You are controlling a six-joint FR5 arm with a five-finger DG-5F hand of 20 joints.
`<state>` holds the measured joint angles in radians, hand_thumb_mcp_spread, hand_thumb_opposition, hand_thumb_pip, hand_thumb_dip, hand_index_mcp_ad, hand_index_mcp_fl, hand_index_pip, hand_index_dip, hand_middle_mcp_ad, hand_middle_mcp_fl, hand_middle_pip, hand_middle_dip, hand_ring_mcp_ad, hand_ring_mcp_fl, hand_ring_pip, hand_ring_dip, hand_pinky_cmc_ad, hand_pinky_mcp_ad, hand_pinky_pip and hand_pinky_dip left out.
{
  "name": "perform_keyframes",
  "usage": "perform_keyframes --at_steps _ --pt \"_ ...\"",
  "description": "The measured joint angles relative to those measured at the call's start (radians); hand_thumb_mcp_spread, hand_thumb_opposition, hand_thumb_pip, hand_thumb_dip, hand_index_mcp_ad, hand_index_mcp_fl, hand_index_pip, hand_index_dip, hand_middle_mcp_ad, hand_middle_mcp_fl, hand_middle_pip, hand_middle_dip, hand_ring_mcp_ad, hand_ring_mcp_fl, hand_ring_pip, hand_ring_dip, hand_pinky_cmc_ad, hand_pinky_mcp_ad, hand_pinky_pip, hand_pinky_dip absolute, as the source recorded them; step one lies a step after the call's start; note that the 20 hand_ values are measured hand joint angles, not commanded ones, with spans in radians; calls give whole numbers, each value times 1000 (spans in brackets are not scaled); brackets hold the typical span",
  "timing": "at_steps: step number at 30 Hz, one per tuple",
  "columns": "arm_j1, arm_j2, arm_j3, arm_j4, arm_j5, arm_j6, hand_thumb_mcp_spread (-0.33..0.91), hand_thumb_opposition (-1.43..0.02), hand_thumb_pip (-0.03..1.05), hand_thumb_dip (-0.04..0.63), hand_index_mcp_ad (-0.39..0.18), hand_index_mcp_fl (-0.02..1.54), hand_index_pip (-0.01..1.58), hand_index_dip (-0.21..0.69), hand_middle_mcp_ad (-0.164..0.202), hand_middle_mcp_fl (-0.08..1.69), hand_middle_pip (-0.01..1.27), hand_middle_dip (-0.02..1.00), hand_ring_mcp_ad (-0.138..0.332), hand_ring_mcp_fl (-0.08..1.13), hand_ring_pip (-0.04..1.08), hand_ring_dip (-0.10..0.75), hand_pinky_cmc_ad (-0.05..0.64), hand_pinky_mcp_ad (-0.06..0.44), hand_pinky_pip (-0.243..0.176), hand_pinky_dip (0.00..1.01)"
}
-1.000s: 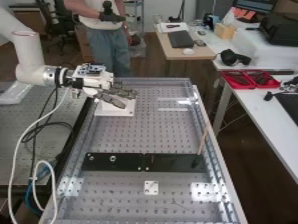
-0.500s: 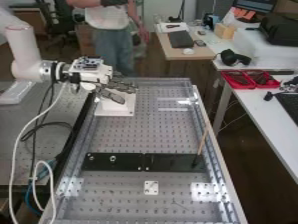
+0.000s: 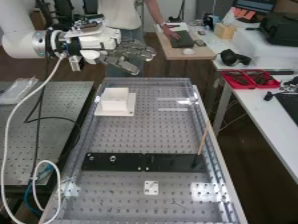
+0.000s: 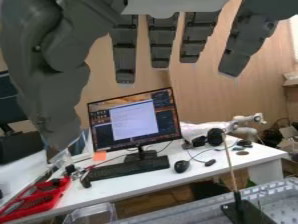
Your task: Grab the bearing and place it in the white container
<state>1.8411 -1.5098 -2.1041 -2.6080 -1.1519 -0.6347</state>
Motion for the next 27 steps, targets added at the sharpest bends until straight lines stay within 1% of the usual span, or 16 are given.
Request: perform_keyframes --at_steps 2,4,6,8,9,10,14,16,20,22,25,27 --pt "-26 -10 40 -26 -12 6 298 -771 517 237 -105 154 340 166 59 30 131 202 101 3 94 96 384 279 -75 321" --pt "-51 -21 76 -48 -22 12 297 -771 515 225 -105 187 251 169 59 37 131 202 101 3 94 96 379 278 -75 321" --pt "-72 -34 108 -64 -30 12 300 -775 513 220 -105 206 227 169 58 37 131 202 99 3 94 96 398 293 -75 323" --pt "-82 -41 121 -68 -35 3 298 -775 513 220 -105 206 206 187 61 37 131 202 99 3 94 96 394 297 -80 323" --pt "-89 -45 130 -72 -42 -3 298 -775 513 220 -105 208 192 188 61 37 131 202 108 3 94 96 398 297 -91 319" --pt "-95 -47 137 -79 -54 -7 302 -775 513 220 -105 232 171 188 61 37 131 202 113 3 94 96 410 293 -93 319" --pt "-117 -50 159 -114 -92 -13 284 -759 513 211 -106 260 148 188 59 52 131 202 115 3 98 98 412 293 -89 335" --pt "-131 -48 176 -152 -112 -15 284 -757 513 204 -106 274 134 188 59 51 131 202 117 3 98 98 412 293 -89 335" --pt "-150 -37 196 -200 -139 -21 271 -759 513 202 -105 307 129 178 59 51 131 206 119 3 98 99 412 293 -89 335" --pt "-158 -27 205 -229 -150 -32 262 -759 517 190 -105 304 113 169 59 117 127 202 119 3 98 99 408 293 -93 335" --pt "-164 -19 212 -252 -159 -43 262 -759 517 192 -105 367 120 168 59 131 131 202 115 3 98 99 412 293 -89 335" --pt "-166 -14 213 -257 -166 -45 257 -759 517 188 -105 370 113 154 59 134 131 202 115 3 98 99 412 293 -89 335"
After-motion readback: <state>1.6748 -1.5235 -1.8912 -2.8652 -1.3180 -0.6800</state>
